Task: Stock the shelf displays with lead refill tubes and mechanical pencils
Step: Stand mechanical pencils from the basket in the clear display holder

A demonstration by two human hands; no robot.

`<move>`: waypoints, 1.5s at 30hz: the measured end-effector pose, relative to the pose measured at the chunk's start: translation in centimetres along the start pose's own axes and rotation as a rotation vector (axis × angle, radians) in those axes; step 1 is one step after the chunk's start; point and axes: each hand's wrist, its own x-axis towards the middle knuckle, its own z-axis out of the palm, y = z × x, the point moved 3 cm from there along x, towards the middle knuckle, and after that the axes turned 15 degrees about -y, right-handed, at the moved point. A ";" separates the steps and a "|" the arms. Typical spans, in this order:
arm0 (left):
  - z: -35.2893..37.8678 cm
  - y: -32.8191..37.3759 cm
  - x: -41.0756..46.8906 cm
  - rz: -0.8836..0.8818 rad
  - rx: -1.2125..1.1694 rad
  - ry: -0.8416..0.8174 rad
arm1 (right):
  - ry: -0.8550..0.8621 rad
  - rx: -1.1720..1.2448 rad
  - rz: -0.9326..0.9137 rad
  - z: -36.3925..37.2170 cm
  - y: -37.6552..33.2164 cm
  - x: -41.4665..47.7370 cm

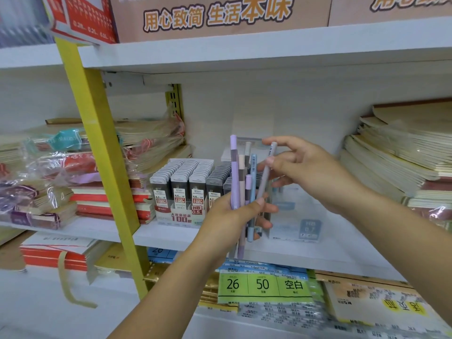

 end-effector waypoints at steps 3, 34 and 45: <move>0.3 -0.1 0.1 0.009 -0.032 -0.001 | 0.063 0.068 -0.041 -0.2 -0.6 -0.5; -3.1 0.7 0.0 0.146 0.206 0.270 | 0.171 -0.428 -0.086 -4.9 -0.8 0.4; -3.6 -0.8 0.7 0.174 0.176 0.226 | 0.267 -0.712 0.037 -5.6 3.9 2.1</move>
